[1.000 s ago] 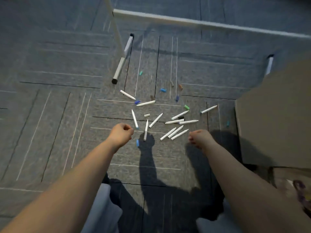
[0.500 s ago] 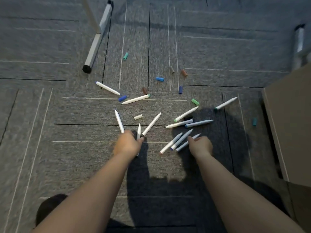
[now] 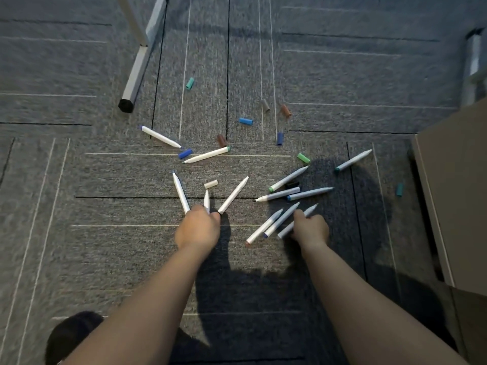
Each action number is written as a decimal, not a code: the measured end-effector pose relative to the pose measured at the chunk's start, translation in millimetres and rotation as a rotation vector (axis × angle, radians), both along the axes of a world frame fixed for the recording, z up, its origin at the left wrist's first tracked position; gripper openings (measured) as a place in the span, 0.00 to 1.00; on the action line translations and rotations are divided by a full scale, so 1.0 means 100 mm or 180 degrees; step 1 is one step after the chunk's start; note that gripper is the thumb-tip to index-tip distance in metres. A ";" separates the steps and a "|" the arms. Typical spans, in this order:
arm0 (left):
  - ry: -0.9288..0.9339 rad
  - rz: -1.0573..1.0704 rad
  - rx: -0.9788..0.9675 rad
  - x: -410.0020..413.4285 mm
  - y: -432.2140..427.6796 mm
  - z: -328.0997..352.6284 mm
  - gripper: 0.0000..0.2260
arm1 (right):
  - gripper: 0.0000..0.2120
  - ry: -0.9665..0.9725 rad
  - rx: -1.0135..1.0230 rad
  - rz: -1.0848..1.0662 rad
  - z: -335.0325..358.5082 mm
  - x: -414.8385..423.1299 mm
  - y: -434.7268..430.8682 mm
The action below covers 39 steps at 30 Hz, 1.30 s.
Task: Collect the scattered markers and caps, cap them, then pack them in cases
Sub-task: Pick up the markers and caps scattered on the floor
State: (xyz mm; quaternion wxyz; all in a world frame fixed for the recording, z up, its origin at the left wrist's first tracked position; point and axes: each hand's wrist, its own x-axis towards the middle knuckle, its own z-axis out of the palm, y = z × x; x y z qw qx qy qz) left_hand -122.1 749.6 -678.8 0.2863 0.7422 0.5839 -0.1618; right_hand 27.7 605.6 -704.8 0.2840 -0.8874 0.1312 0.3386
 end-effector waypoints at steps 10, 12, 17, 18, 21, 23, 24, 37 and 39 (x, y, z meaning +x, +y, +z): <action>-0.0775 -0.0481 -0.0632 0.43 -0.45 -0.10 0.09 | 0.12 -0.0040 0.0160 0.0499 0.00 -0.05 0.06; -0.0606 -0.0643 -0.0675 0.48 -0.47 -0.11 0.10 | 0.13 -0.0022 0.0014 0.0684 -0.02 -0.04 0.06; -0.0175 -0.0946 -0.0622 0.49 -0.55 -0.12 0.11 | 0.13 -0.0064 -0.0231 0.0982 0.01 -0.02 0.04; -0.0137 -0.0987 -0.0654 0.49 -0.56 -0.11 0.12 | 0.14 -0.0103 -0.0264 0.0952 0.02 0.00 0.03; -0.0390 -0.0691 -0.0721 0.45 -0.53 -0.07 0.11 | 0.16 -0.0268 0.0009 0.0361 0.03 0.07 0.00; -0.0635 -0.0396 -0.0627 0.38 -0.48 -0.02 0.10 | 0.20 -0.0415 0.0355 -0.0155 0.02 0.15 -0.01; -0.0772 -0.0245 -0.0542 0.34 -0.44 0.00 0.09 | 0.21 -0.0437 0.0464 -0.0360 0.03 0.19 0.00; -0.0630 0.1728 -0.0247 -0.04 0.56 -0.13 0.14 | 0.25 0.0006 0.0072 -0.0715 -0.05 0.54 0.22; -0.0349 0.1553 -0.0217 -0.03 0.59 -0.14 0.17 | 0.19 -0.0066 0.0138 -0.0790 -0.01 0.54 0.21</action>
